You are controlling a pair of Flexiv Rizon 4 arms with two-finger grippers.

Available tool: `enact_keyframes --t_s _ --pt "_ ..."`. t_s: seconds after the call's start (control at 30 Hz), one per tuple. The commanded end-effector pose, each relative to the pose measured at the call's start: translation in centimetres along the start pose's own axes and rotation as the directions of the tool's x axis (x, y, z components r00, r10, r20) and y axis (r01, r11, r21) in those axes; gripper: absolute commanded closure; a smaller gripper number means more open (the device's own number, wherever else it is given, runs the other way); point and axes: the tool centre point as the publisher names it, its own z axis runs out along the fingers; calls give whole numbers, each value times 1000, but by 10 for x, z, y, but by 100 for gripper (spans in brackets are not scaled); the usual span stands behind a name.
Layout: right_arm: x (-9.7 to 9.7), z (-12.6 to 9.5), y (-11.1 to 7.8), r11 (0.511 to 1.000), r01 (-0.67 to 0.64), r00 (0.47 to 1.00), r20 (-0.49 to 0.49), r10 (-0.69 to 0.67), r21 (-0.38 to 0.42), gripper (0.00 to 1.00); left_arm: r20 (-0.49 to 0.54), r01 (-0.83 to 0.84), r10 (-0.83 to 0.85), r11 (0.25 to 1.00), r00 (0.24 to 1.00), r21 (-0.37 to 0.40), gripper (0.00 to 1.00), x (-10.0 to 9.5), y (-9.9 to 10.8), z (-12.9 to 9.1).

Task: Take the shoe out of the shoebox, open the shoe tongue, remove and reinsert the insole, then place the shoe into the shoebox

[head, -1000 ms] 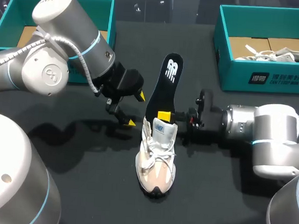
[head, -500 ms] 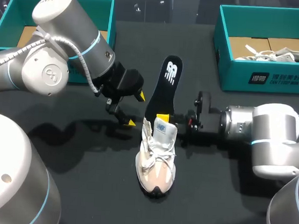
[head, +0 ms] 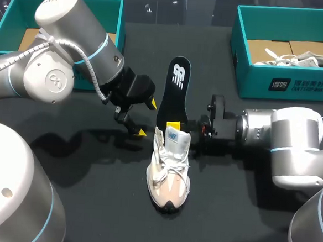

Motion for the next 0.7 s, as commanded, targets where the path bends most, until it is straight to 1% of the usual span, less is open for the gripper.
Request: enact_keyframes --t_s 0.03,0.13,0.37,0.7 --pt "2 0 4 1000 9 1000 6 -9 9 76 0 -1 1 1000 1000 -1 0 0 0 1" --pt "2 0 6 1000 18 1000 9 -18 15 73 0 -1 1 1000 1000 -1 0 0 0 1" --pt "2 -2 18 998 51 999 11 -51 39 74 0 -1 1 1000 1000 -1 0 0 0 1" --pt "-8 -2 37 994 74 997 -16 -73 75 78 0 -1 1 1000 1000 -1 0 0 0 1"
